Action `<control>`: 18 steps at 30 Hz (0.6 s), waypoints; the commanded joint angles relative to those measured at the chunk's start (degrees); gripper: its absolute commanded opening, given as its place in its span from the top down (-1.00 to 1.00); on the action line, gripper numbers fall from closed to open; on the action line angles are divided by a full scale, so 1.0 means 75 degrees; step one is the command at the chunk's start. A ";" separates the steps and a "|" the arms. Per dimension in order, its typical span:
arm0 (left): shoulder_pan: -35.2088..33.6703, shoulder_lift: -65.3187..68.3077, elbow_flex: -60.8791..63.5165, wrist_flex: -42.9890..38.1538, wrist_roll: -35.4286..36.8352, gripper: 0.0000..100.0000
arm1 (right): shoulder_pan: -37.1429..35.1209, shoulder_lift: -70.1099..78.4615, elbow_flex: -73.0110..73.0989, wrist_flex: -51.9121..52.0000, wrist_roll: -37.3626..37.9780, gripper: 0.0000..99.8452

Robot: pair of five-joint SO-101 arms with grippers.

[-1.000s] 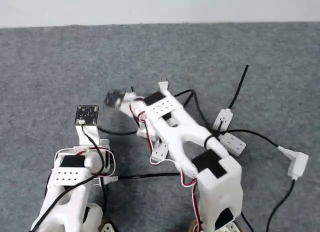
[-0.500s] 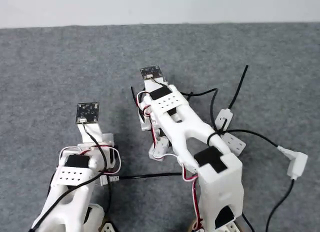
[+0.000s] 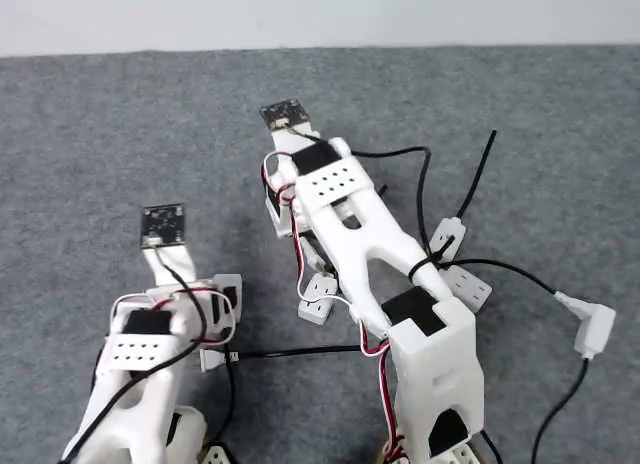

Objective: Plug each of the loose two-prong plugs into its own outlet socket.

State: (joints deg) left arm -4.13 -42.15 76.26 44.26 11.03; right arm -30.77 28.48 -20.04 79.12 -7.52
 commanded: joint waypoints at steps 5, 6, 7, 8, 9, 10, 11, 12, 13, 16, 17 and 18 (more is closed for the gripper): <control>-0.0586 -0.0188 -0.0404 -0.0199 -0.0445 0.57 | -0.0041 -0.0029 -0.0047 0.0170 0.0645 0.98; -0.0586 -0.0188 -0.0404 -0.0199 -0.0445 0.57 | 0.0006 -0.0018 0.0094 0.0182 0.0656 0.98; -0.0586 -0.0188 -0.0404 -0.0199 -0.0445 0.57 | 0.0076 -0.0018 0.0293 0.0135 0.0656 0.98; -0.0586 -0.0188 -0.0404 -0.0199 -0.0445 0.57 | 0.0135 -0.0018 0.0481 0.0088 0.0656 0.98; -0.0586 -0.0188 -0.0404 -0.0199 -0.0457 0.57 | 0.0217 -0.0018 0.0610 -0.0006 0.0668 0.98; -0.0586 -0.0188 -0.0393 -0.0199 -0.0457 0.57 | 0.0322 -0.0018 0.0703 -0.0064 0.0680 0.98; -0.0586 -0.0188 -0.0393 -0.0199 -0.0457 0.57 | 0.0428 -0.0018 0.0797 -0.0123 0.0680 0.98; -0.0586 -0.0188 -0.0393 -0.0199 -0.0457 0.57 | 0.0522 -0.0006 0.0856 -0.0147 0.0703 0.98; -0.0586 -0.0188 -0.0381 -0.0199 -0.0457 0.57 | 0.0592 -0.0006 0.0938 -0.0193 0.0797 0.98; -0.0586 -0.0188 -0.0369 -0.0199 -0.0457 0.57 | 0.0744 0.0006 0.1102 -0.0229 0.0926 0.98; -0.0586 -0.0188 -0.0369 -0.0199 -0.0457 0.57 | 0.0791 0.0064 0.1102 -0.0229 0.0926 0.98; -0.0586 -0.0188 -0.0369 -0.0199 -0.0457 0.57 | 0.0850 0.0158 0.1078 -0.0229 0.0926 0.98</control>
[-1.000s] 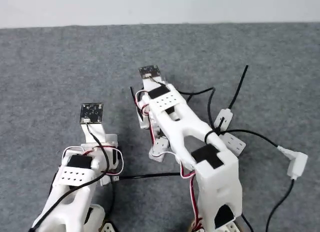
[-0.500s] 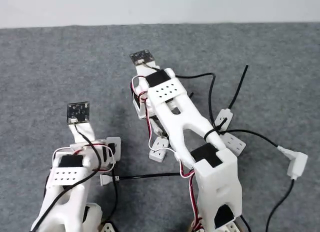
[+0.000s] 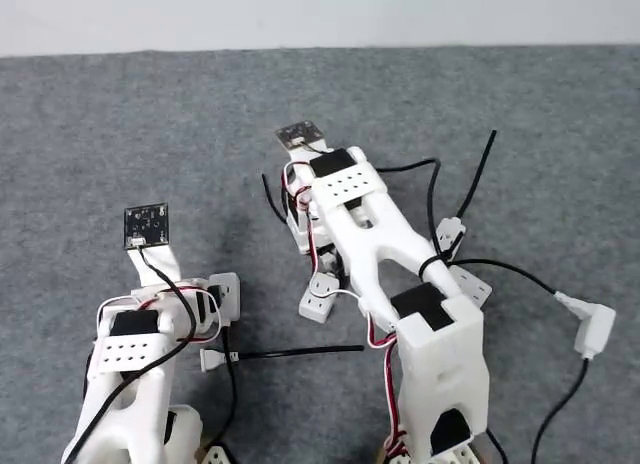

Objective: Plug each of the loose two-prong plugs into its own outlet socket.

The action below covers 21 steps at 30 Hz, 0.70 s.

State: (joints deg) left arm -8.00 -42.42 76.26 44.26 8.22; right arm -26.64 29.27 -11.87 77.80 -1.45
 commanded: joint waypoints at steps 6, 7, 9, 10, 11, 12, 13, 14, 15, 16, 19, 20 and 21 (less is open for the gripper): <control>-0.0070 -0.0141 -0.0358 -0.0199 -0.0082 0.57 | 0.0662 0.0873 -0.0703 0.0018 0.0141 0.98; -0.0070 -0.0141 -0.0358 -0.0188 -0.0082 0.57 | 0.0733 0.1002 -0.0879 0.0018 0.0141 0.98; -0.0070 -0.0141 -0.0358 -0.0176 -0.0082 0.57 | 0.0897 0.1155 -0.1196 0.0018 0.0152 0.98; -0.0070 -0.0141 -0.0358 -0.0105 -0.0082 0.57 | 0.0967 0.1213 -0.1348 0.0029 0.0211 0.98; -0.0059 -0.0141 -0.0358 -0.0059 -0.0082 0.57 | 0.1002 0.1225 -0.1453 0.0029 0.0399 0.98; -0.0059 -0.0141 -0.0358 -0.0047 -0.0082 0.57 | 0.1014 0.1225 -0.1512 0.0041 0.0610 0.98; -0.0059 -0.0141 -0.0358 -0.0047 -0.0082 0.57 | 0.0979 0.1225 -0.1524 0.0076 0.0785 0.98; -0.0059 -0.0141 -0.0358 -0.0059 -0.0082 0.57 | 0.0873 0.1225 -0.1547 0.0217 0.0926 0.98; -0.0059 -0.0141 -0.0358 -0.0059 -0.0082 0.57 | 0.0697 0.1213 -0.1559 0.0416 0.1055 0.98; -0.0059 -0.0141 -0.0358 -0.0059 -0.0082 0.57 | 0.0486 0.1166 -0.1606 0.0615 0.1160 0.98; -0.0059 -0.0141 -0.0369 -0.0070 -0.0082 0.57 | 0.0006 0.0651 -0.1852 0.1143 0.1348 0.98; -0.0059 -0.0141 -0.0369 -0.0070 -0.0082 0.57 | -0.0064 0.0404 -0.1887 0.1201 0.1360 0.98; -0.0059 -0.0141 -0.0369 -0.0070 -0.0082 0.57 | -0.0088 0.0170 -0.1899 0.1213 0.1395 0.98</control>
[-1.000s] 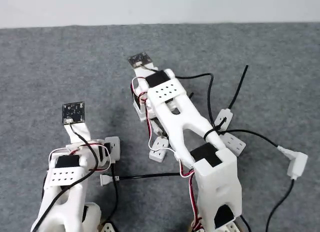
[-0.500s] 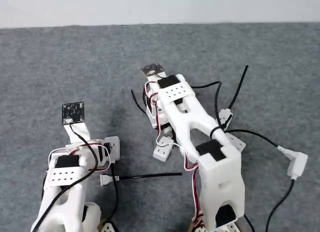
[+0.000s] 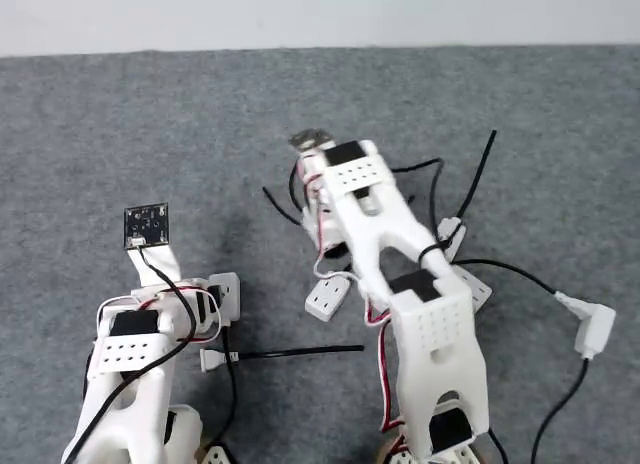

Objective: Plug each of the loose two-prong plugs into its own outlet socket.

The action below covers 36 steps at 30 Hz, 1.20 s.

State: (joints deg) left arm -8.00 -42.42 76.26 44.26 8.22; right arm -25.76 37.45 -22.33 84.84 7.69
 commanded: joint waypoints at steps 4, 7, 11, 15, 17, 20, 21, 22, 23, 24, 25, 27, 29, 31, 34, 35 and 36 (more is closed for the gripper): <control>-0.0059 -0.0141 -0.0369 -0.0070 -0.0082 0.57 | 0.0240 -0.1248 -0.0481 0.0252 0.0375 0.98; -0.0059 -0.0141 -0.0369 -0.0082 -0.0082 0.57 | 0.0768 -0.0944 -0.0445 -0.0182 0.0504 0.98; -0.0059 -0.0141 -0.0369 -0.0082 -0.0082 0.57 | 0.1178 -0.0369 -0.0469 -0.0580 0.0785 0.98; -0.0059 -0.0141 -0.0369 -0.0082 -0.0082 0.57 | 0.1049 -0.0018 -0.0469 -0.0568 0.0867 0.98; -0.0059 -0.0141 -0.0369 -0.0070 -0.0082 0.57 | 0.0885 0.0123 -0.0422 -0.0475 0.0867 0.98; -0.0070 -0.0141 -0.0369 -0.0070 -0.0082 0.57 | 0.0498 0.0311 -0.0422 -0.0076 0.0844 0.98; -0.0070 -0.0141 -0.0369 -0.0070 -0.0082 0.57 | 0.0416 0.0334 -0.0422 -0.0018 0.0832 0.98; -0.0070 -0.0141 -0.0369 -0.0070 -0.0082 0.57 | 0.0369 0.0334 -0.0422 -0.0006 0.0821 0.98; -0.0070 -0.0141 -0.0369 -0.0070 -0.0082 0.57 | 0.0346 0.0334 -0.0434 -0.0006 0.0821 0.98; -0.0070 -0.0141 -0.0369 -0.0070 -0.0082 0.57 | 0.0346 0.0334 -0.0445 0.0006 0.0809 0.98; -0.0070 -0.0141 -0.0369 -0.0070 -0.0082 0.57 | 0.0346 0.0334 -0.0457 0.0006 0.0809 0.98; -0.0070 -0.0141 -0.0369 -0.0059 -0.0082 0.57 | 0.0369 0.0275 -0.0457 -0.0018 0.0809 0.98; -0.0070 -0.0141 -0.0369 -0.0070 -0.0082 0.57 | 0.0381 0.0135 -0.0457 -0.0029 0.0809 0.98; -0.0070 -0.0141 -0.0369 -0.0070 -0.0082 0.57 | 0.0381 -0.0053 -0.0457 -0.0053 0.0797 0.98; -0.0070 -0.0141 -0.0369 -0.0082 -0.0082 0.57 | 0.0322 -0.0311 -0.0469 -0.0193 0.0797 0.97; -0.0070 -0.0141 -0.0369 -0.0082 -0.0082 0.57 | 0.0322 -0.0381 -0.0469 -0.0229 0.0785 0.95; -0.0070 -0.0141 -0.0369 -0.0082 -0.0082 0.57 | 0.0264 -0.0440 -0.0469 -0.0252 0.0785 0.92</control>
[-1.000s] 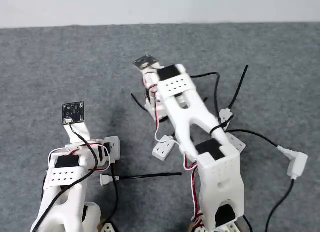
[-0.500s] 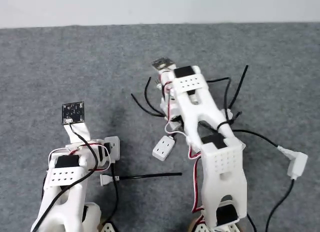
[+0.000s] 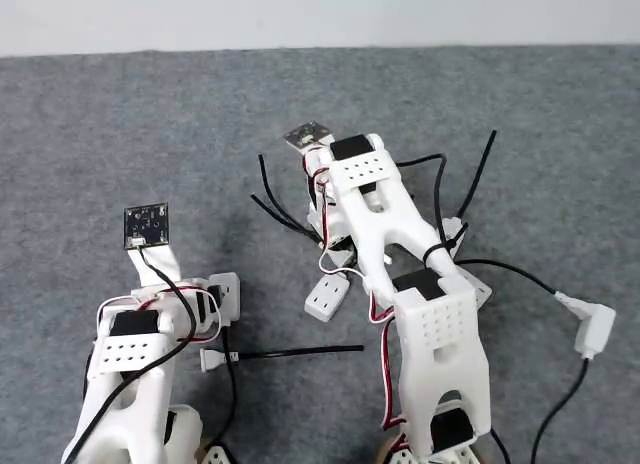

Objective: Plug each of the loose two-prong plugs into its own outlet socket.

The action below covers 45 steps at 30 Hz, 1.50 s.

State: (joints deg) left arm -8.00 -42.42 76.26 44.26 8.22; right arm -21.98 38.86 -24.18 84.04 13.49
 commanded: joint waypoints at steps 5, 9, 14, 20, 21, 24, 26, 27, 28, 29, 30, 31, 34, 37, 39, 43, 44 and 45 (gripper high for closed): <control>-0.0070 -0.0141 -0.0369 -0.0082 -0.0082 0.57 | -0.0545 -0.0615 -0.0211 -0.0193 0.0094 0.68; -0.0070 -0.0141 -0.0369 -0.0082 -0.0082 0.57 | -0.0615 -0.0486 -0.0211 -0.0193 0.0258 0.68; -0.0070 -0.0141 -0.0369 -0.0082 -0.0082 0.57 | -0.0498 -0.0018 -0.0199 -0.0193 0.0996 0.69; -0.0070 -0.0141 -0.0369 -0.0082 -0.0094 0.57 | -0.0557 0.0463 -0.0211 -0.0217 0.1536 0.69; -0.0070 -0.0141 -0.0369 -0.0082 -0.0094 0.57 | -0.0592 0.0451 -0.0223 -0.0217 0.1547 0.69; -0.0070 -0.0141 -0.0369 -0.0082 -0.0094 0.57 | -0.0627 0.0416 -0.0223 -0.0311 0.1547 0.84; -0.0070 -0.0141 -0.0358 -0.0082 -0.0094 0.57 | -0.0627 0.0428 -0.0328 -0.0404 0.1547 1.00; -0.0070 -0.0141 -0.0358 -0.0082 -0.0094 0.57 | -0.0592 0.0440 -0.0352 -0.0416 0.1536 0.98; -0.0070 -0.0141 -0.0358 -0.0082 -0.0094 0.57 | -0.0580 0.0428 -0.0363 -0.0416 0.1524 0.97; -0.0070 -0.0141 -0.0358 -0.0082 -0.0094 0.57 | -0.0580 0.0416 -0.0387 -0.0416 0.1512 0.99; -0.0070 -0.0141 -0.0358 -0.0082 -0.0094 0.57 | -0.0580 0.0393 -0.0399 -0.0416 0.1500 0.98; -0.0070 -0.0141 -0.0358 -0.0082 -0.0094 0.57 | -0.0580 0.0311 -0.0445 -0.0393 0.1489 0.98; -0.0070 -0.0129 -0.0358 -0.0094 -0.0094 0.58 | -0.0627 -0.0111 -0.0656 -0.0006 0.1348 0.98; -0.0176 -0.0094 -0.0381 -0.0094 -0.0094 0.58 | -0.0639 -0.0768 -0.0903 0.0428 0.0539 0.98; -0.0481 -0.0082 -0.0498 -0.0082 -0.0094 0.60 | -0.0639 -0.1319 -0.0949 0.0662 0.0059 0.98; -0.0692 0.0082 -0.0838 0.0211 -0.0082 0.79 | -0.0674 -0.2397 -0.0926 0.0990 -0.0785 0.98; -0.0703 0.0258 -0.0967 0.0246 -0.0082 0.83 | -0.0791 -0.2632 -0.0926 0.1084 -0.0891 0.98; -0.0715 0.0492 -0.1084 0.0234 -0.0105 0.87 | -0.0908 -0.2831 -0.0926 0.1190 -0.0949 0.98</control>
State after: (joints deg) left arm -12.48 -41.27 72.57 45.14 7.96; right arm -26.37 25.49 -27.78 90.73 9.19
